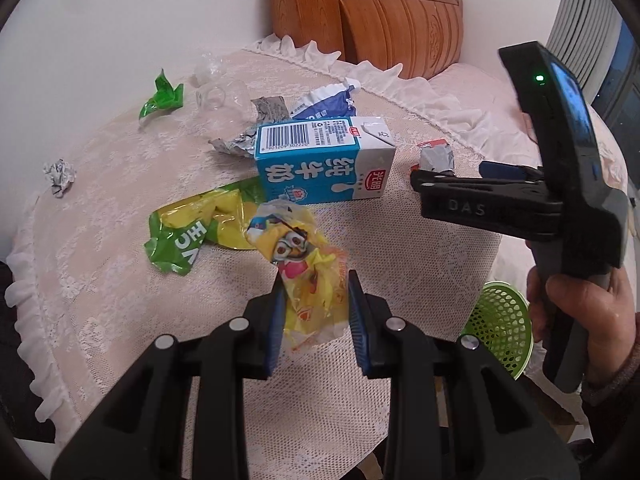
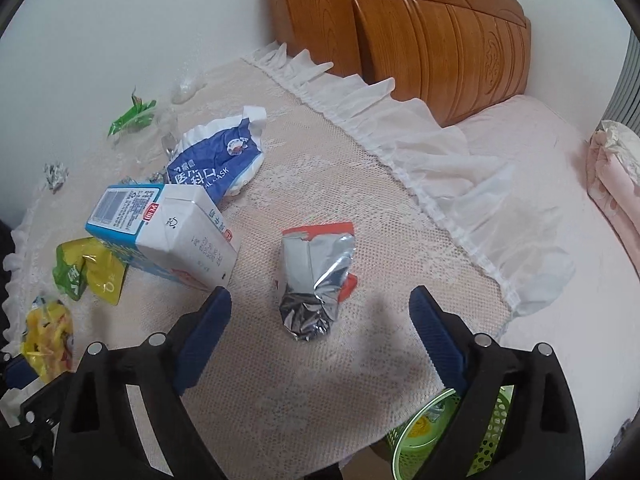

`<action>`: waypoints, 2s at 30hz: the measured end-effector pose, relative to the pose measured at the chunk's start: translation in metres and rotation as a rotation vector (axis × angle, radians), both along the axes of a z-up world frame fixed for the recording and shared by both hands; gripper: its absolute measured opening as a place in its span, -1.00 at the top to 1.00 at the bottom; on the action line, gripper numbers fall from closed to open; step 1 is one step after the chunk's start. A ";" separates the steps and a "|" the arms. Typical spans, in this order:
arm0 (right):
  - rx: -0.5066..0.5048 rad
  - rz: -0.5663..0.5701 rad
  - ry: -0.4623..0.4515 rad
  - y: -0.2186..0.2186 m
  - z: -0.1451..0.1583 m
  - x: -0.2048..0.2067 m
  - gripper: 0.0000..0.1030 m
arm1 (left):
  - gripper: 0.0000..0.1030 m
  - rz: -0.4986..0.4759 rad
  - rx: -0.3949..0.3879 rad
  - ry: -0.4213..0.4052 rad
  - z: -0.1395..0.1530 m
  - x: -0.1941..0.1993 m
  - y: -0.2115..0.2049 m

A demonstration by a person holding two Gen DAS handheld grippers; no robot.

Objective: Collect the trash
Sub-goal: 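Grasp the yellow candy wrapper with the left tool while the right tool grasps the foil packet, then carry both items over the green wastebasket and open both tools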

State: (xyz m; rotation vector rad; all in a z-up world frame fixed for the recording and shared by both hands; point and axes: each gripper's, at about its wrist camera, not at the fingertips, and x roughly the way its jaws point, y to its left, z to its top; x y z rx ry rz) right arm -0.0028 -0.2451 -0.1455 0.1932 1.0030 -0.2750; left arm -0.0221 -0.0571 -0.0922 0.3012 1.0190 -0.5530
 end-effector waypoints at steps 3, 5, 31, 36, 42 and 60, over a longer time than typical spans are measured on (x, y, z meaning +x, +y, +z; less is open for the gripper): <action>-0.030 -0.001 0.023 0.005 -0.008 0.006 -0.48 | 0.45 -0.009 0.001 -0.007 0.001 -0.001 0.002; -0.008 -0.003 0.039 0.004 -0.011 0.005 0.22 | 0.45 -0.021 0.006 -0.013 0.001 -0.003 0.000; 0.108 -0.540 0.048 -0.142 -0.003 -0.305 0.31 | 0.45 -0.749 -0.005 0.156 -0.034 -0.144 -0.253; 0.145 -0.582 0.055 -0.166 -0.028 -0.326 0.31 | 0.45 -0.800 0.053 0.174 -0.055 -0.172 -0.289; 0.150 -0.609 0.065 -0.182 -0.041 -0.337 0.31 | 0.45 -0.831 0.093 0.177 -0.067 -0.188 -0.306; 0.229 -0.604 0.117 -0.195 -0.069 -0.324 -0.25 | -0.85 -0.778 0.088 0.079 -0.037 -0.170 -0.282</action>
